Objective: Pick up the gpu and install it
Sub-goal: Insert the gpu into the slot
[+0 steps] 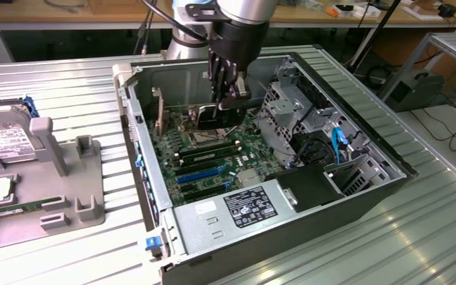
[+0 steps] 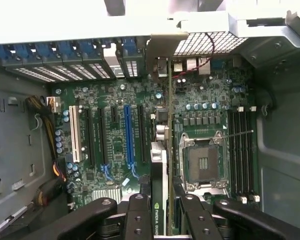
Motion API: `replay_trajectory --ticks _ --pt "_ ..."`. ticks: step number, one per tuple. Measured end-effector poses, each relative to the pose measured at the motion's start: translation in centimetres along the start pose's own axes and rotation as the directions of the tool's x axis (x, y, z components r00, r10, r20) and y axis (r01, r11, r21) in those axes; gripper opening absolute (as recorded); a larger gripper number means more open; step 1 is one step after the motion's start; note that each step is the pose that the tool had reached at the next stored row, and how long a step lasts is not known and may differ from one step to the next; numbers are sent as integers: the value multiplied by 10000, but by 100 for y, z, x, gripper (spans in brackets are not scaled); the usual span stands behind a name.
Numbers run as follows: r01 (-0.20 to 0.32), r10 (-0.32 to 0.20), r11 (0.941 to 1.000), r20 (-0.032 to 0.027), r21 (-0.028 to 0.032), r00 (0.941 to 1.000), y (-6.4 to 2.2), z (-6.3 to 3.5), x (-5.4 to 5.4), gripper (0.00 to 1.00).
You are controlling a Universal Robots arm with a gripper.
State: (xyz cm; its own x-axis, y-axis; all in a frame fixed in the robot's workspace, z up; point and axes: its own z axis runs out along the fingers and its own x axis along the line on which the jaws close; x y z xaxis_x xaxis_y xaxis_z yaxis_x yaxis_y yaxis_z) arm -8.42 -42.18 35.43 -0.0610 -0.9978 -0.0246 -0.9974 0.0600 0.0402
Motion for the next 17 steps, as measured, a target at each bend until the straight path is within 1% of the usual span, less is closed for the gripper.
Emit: replay_trajectory --ticks 4,5,7,8,10,17 --pt "124 -124 9999 -10 8 9999 -4 23 19 27" --pt "179 -179 9998 -11 39 9998 -6 33 27 27" --pt "202 -202 9996 -7 180 9998 -7 51 35 27" --pt "226 -226 9995 -4 222 9997 -7 59 37 27" --pt "360 -360 9991 -15 216 9994 -8 62 40 27" --pt "361 -361 9991 -14 216 9993 -9 72 61 27"
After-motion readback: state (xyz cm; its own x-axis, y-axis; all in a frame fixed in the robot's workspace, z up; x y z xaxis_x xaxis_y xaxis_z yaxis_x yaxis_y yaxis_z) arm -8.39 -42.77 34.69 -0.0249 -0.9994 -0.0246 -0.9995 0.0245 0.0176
